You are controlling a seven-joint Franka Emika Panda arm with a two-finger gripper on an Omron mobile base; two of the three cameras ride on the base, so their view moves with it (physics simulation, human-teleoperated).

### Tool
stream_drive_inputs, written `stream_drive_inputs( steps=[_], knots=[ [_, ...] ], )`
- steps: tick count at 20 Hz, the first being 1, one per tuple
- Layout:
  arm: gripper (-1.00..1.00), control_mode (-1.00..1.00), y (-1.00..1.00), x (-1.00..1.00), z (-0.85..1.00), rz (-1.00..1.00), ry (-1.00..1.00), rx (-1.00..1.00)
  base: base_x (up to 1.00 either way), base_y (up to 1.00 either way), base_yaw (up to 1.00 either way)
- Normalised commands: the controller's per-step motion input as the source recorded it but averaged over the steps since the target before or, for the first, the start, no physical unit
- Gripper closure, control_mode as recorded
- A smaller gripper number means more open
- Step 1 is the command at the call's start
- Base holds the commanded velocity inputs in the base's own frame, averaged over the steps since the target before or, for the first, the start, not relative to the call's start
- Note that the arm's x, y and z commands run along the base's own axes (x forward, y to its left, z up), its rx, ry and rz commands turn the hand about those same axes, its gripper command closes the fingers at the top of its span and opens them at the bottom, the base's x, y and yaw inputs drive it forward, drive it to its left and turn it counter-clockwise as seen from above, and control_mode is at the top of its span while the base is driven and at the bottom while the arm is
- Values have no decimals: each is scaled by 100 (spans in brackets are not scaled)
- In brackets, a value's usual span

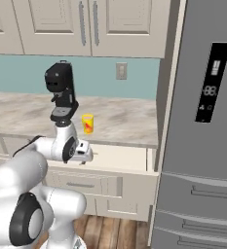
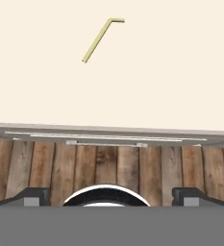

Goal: Pick up the straw from the right drawer and put it inside the smoothie cup.

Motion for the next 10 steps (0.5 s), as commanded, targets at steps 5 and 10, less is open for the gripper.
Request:
stream_drive_inputs(
  steps=[5, 10],
  knots=[
    [-100, -100, 0, 29, -14, 0, 4, 0, 0, 0, 0],
    [-100, -100, 0, 31, -5, 0, 3, 0, 0, 0, 0]
  ],
)
